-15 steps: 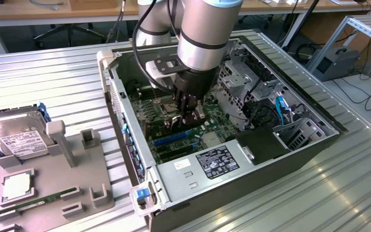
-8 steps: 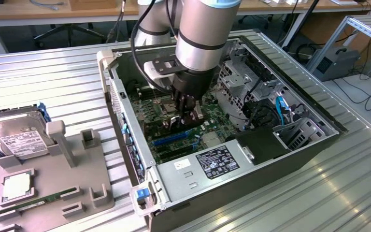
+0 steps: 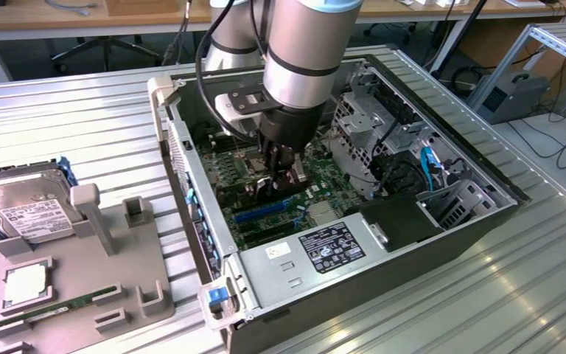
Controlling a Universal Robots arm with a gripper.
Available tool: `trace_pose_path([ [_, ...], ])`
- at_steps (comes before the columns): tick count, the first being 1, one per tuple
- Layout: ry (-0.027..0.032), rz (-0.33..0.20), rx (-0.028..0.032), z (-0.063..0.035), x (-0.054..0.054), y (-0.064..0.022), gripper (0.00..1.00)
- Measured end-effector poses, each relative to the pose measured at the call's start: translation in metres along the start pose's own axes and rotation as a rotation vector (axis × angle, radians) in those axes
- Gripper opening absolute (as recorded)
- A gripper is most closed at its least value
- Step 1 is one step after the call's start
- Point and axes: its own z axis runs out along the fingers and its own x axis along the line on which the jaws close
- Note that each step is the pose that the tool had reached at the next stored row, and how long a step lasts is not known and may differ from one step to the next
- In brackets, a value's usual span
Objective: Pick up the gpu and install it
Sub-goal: 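Insert the gpu into the slot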
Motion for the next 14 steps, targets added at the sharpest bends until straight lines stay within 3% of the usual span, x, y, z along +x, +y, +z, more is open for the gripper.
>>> trace_pose_path([
  [14, -0.0001, 0.000, 0.0000, 0.0114, 0.000, 0.0067, 0.27],
])
